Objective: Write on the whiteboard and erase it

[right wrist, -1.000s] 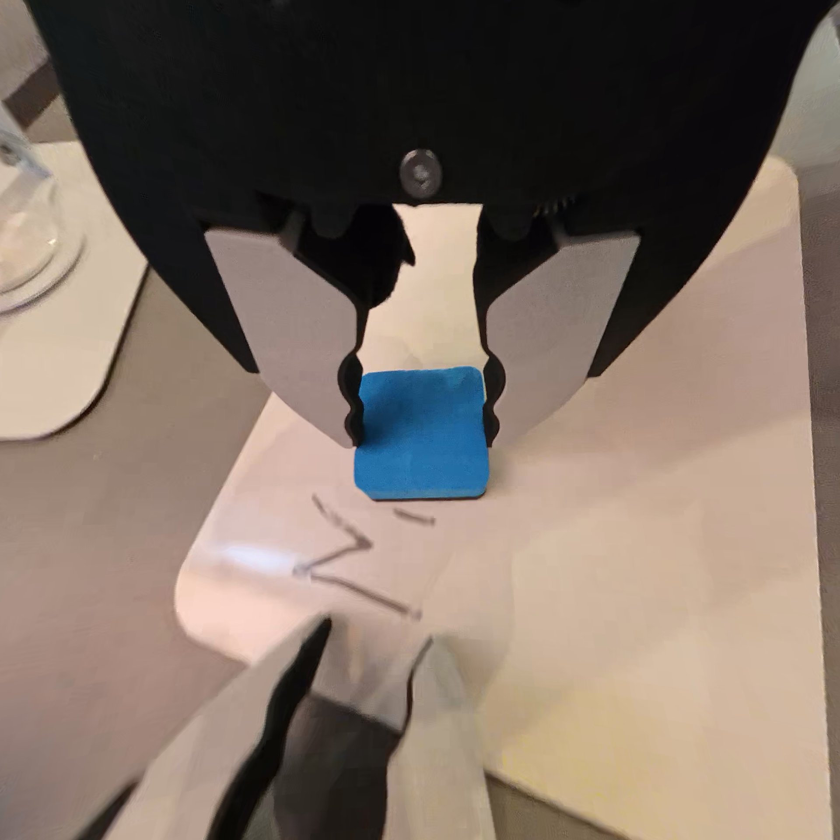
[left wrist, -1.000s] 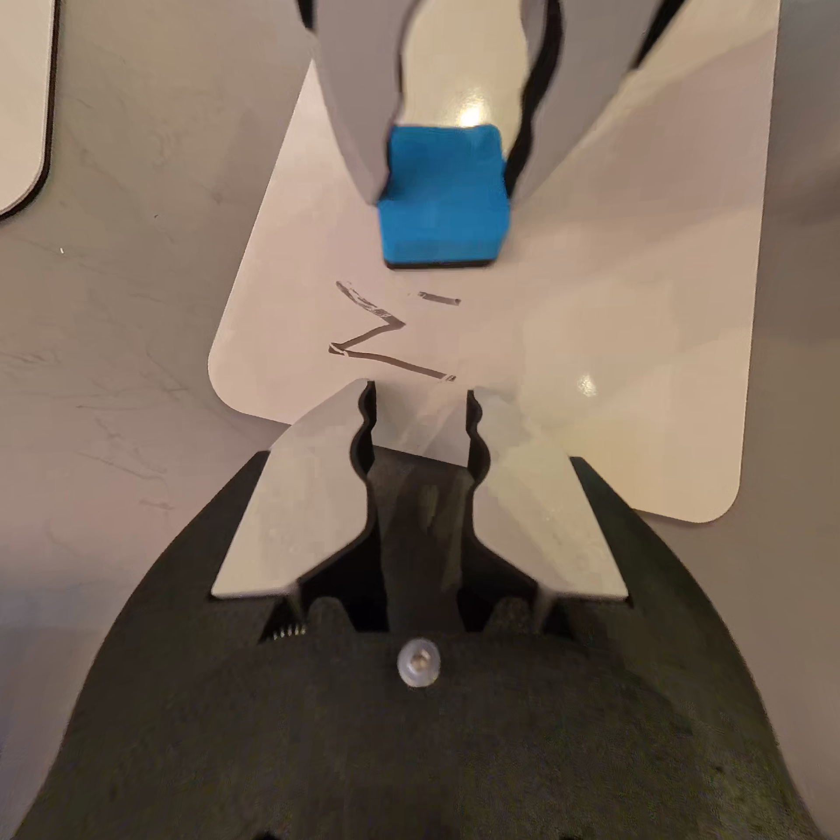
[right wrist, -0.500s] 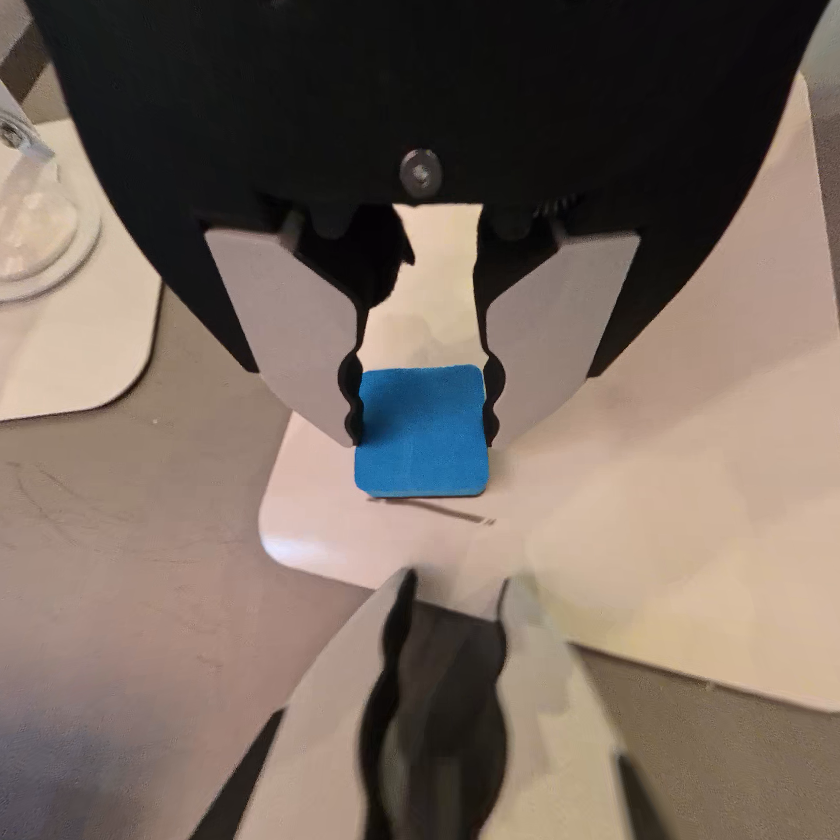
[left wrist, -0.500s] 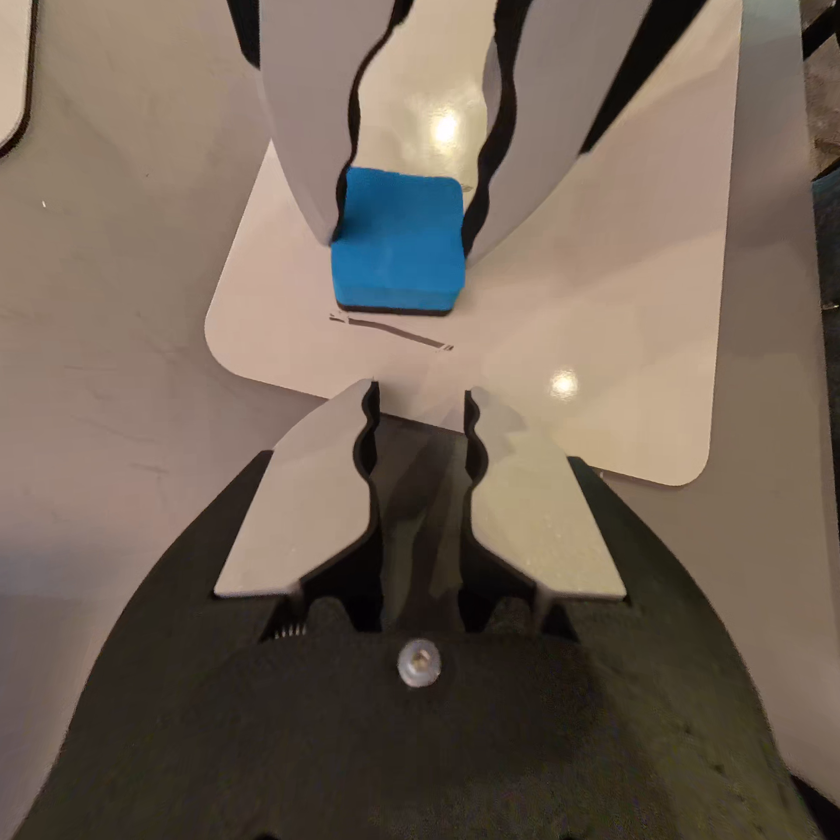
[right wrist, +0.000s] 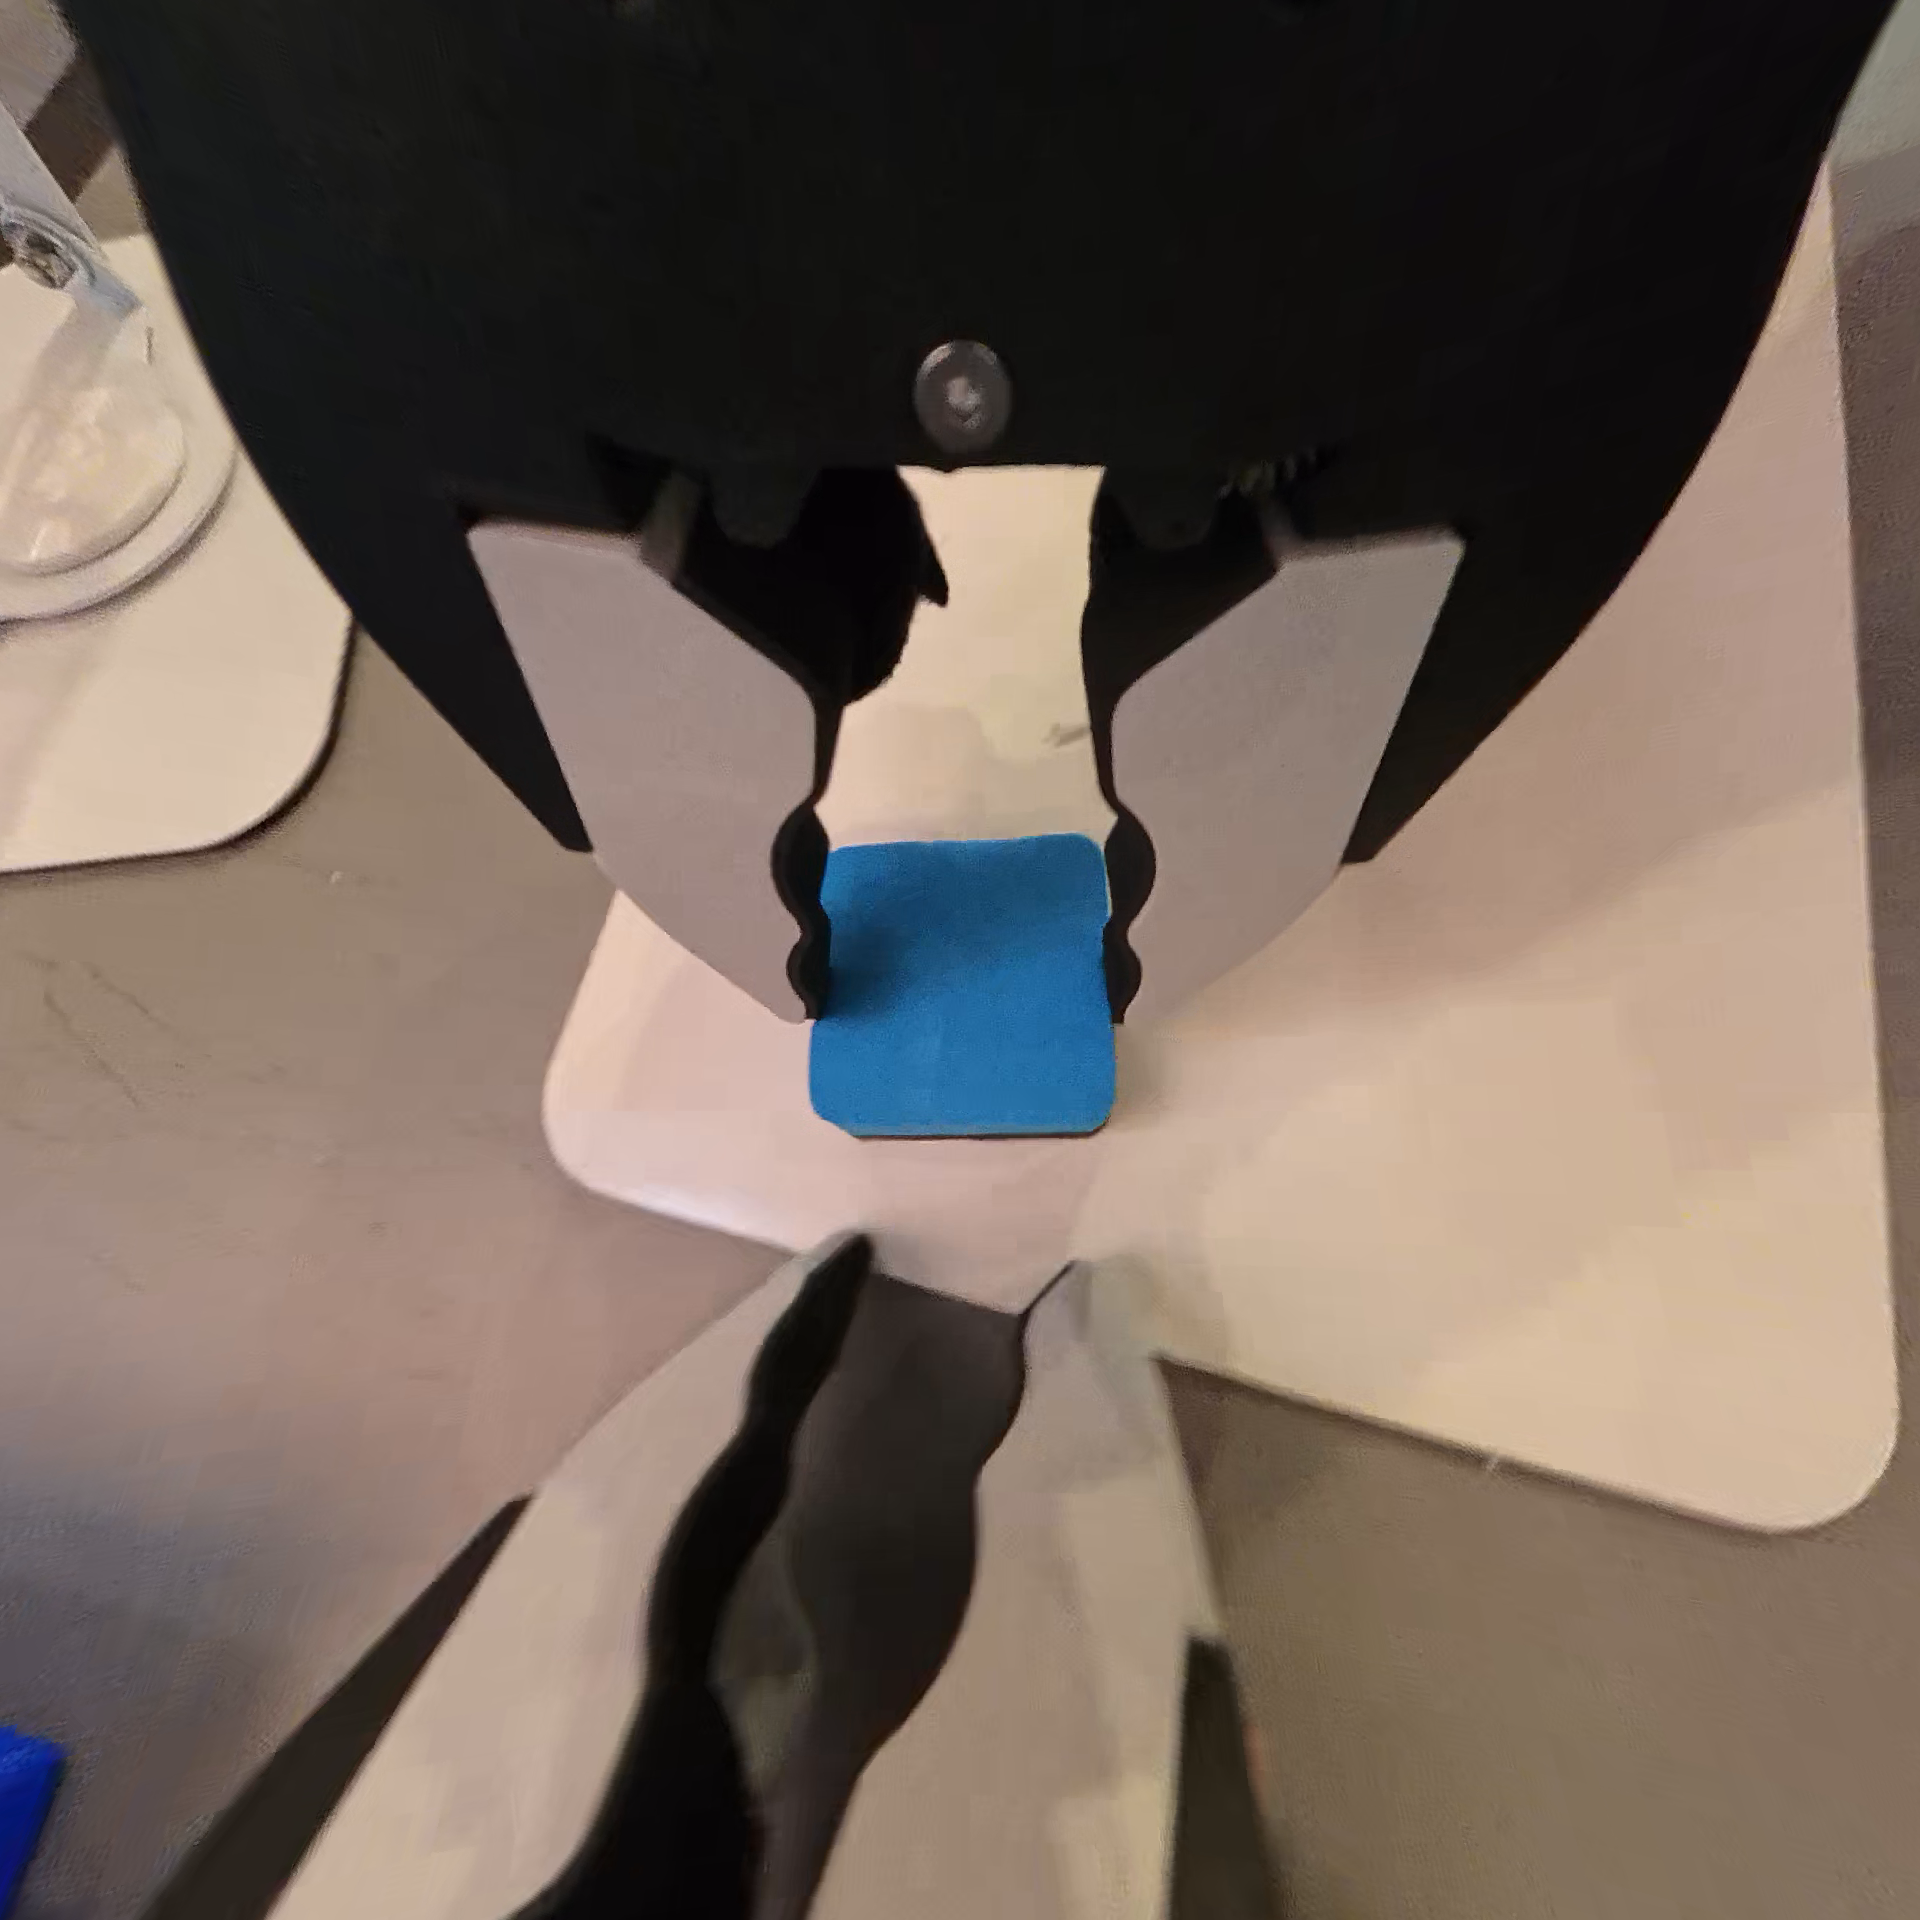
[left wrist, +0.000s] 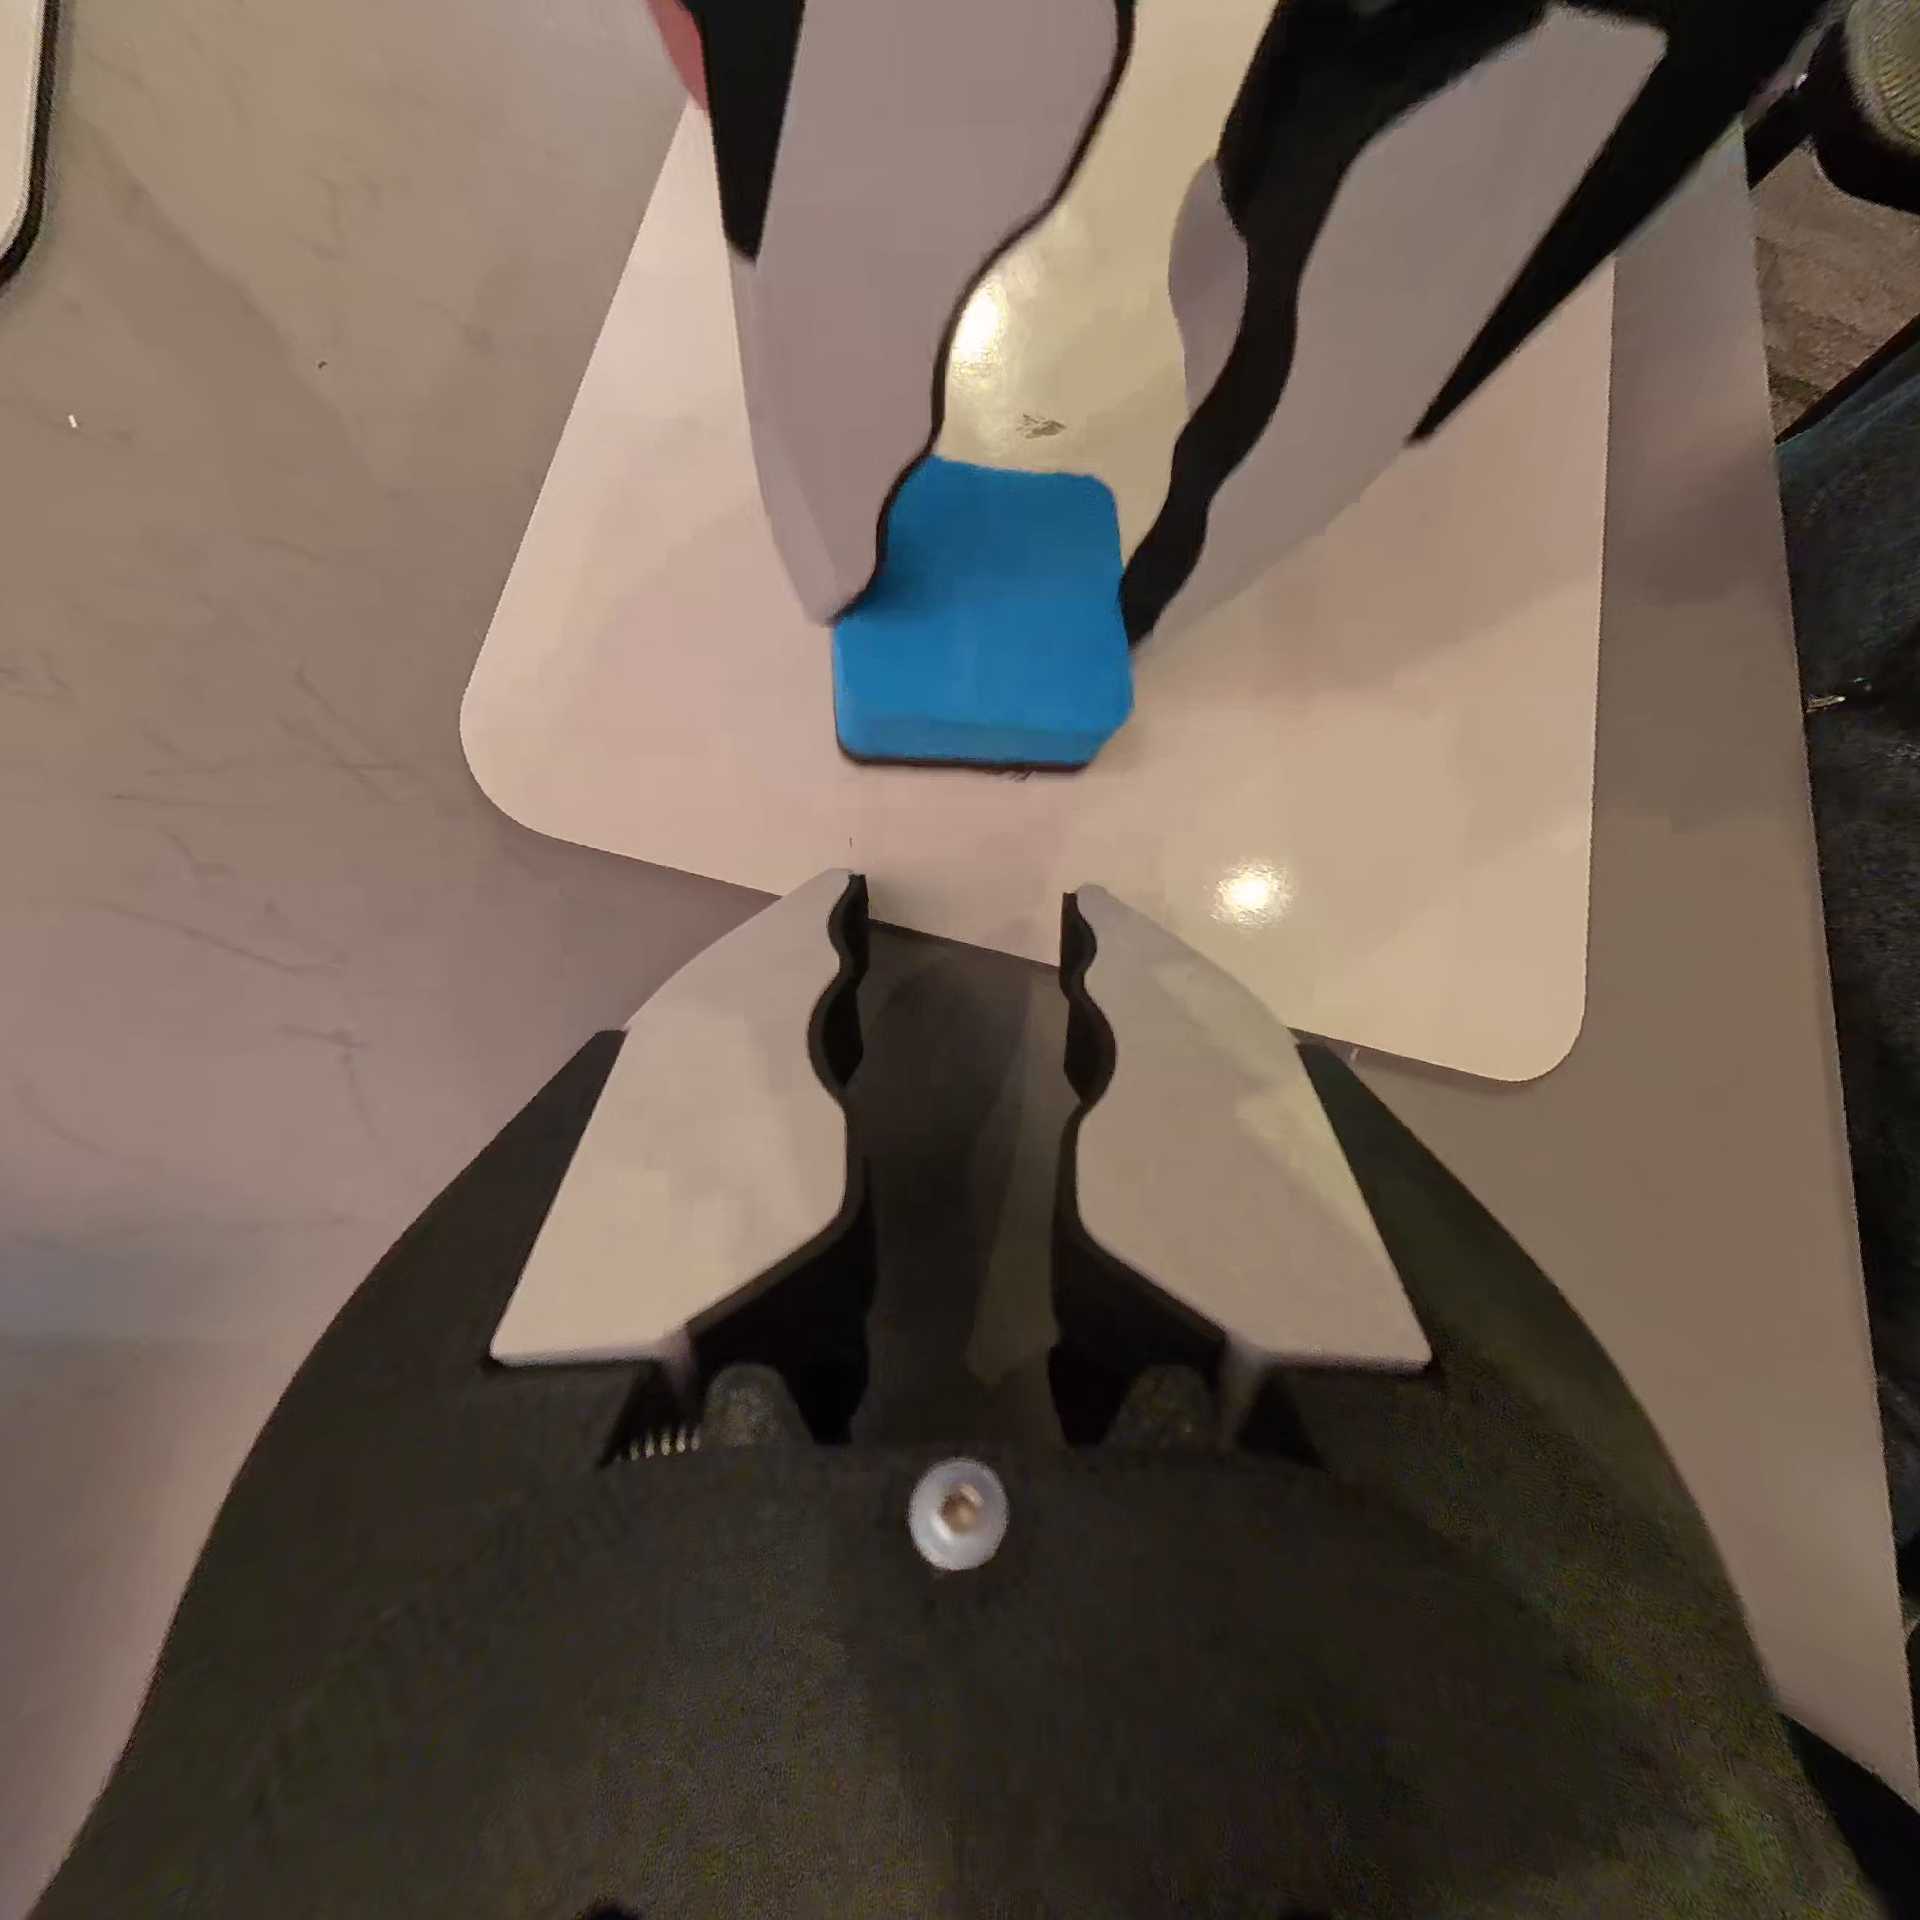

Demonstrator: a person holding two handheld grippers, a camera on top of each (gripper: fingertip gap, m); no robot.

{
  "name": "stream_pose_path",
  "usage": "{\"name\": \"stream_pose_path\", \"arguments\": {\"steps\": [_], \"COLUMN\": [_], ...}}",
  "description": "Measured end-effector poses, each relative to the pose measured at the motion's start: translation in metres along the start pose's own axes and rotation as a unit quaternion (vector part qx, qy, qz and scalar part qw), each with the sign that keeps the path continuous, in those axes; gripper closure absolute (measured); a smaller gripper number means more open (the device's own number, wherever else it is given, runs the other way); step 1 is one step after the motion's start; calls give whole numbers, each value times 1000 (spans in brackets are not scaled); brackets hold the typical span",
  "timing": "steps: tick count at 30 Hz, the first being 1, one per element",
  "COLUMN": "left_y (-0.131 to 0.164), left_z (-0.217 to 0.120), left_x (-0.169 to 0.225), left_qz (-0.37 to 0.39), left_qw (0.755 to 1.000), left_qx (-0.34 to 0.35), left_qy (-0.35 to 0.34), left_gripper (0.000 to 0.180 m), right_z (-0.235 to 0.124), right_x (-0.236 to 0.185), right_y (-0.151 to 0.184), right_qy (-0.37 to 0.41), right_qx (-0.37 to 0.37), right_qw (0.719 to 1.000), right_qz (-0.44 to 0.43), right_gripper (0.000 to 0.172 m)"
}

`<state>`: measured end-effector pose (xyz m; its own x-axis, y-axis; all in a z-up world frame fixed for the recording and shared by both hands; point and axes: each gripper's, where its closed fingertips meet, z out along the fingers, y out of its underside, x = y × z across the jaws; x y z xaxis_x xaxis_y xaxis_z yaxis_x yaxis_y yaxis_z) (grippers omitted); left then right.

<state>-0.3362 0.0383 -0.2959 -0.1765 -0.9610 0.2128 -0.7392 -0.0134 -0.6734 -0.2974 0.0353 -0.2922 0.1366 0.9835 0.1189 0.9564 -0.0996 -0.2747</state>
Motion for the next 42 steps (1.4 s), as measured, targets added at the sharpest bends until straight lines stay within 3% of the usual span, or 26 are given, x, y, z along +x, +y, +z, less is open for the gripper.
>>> {"name": "stream_pose_path", "arguments": {"steps": [1,3,6,10,13,17,20,23,25,27,30,32,34,35,38,40,42], "left_y": [0,0,0,0,0,0,0,0,-1,0,-1,-1,-1,0,-1,-1,-1], "left_z": [0,0,0,0,0,0,0,1,1,1,1,1,1,1,1,1,2], "left_x": [0,0,0,0,0,0,0,0,0,0,0,0,1,1,1,1,1], "left_qz": [1,0,-1,0,0,3,0,3,1,1,5,3,5,7,7,5,9], "left_qw": [1000,1000,1000,1000,1000,1000,1000,1000,1000,1000,1000,1000,1000,1000,1000,1000,1000], "left_qx": [0,0,1,1,1,1,2,1,1,1,0,0,1,0,0,0,0], "left_qy": [-1,-1,1,1,3,0,3,1,2,2,-1,2,3,1,0,3,1], "left_gripper": [143,144,143,143,142,142,142,143,144,142,143,143,142,141,142,142,141], "right_z": [-2,-3,2,-1,2,-8,-9,-21,-16,-12,-19,-14,-11,-14,-18,-13,-17], "right_x": [-1,11,3,14,-4,12,-3,-3,12,-4,-5,9,-10,-19,3,-9,-25], "right_y": [7,13,-4,10,-8,33,30,69,59,38,63,52,34,41,62,39,46], "right_qy": [-5,2,9,13,4,7,3,-8,10,1,-1,13,1,-9,5,2,-10], "right_qx": [-7,-22,-21,-40,-33,-46,-44,-76,-57,-46,-61,-53,-50,-56,-65,-56,-53], "right_qw": [1000,999,1000,998,999,997,999,996,995,999,997,997,999,998,996,998,999], "right_qz": [0,35,7,48,-2,53,12,54,77,25,45,62,5,-5,65,9,-4], "right_gripper": [119,119,119,119,119,119,119,119,119,119,119,119,119,119,119,119,119]}}
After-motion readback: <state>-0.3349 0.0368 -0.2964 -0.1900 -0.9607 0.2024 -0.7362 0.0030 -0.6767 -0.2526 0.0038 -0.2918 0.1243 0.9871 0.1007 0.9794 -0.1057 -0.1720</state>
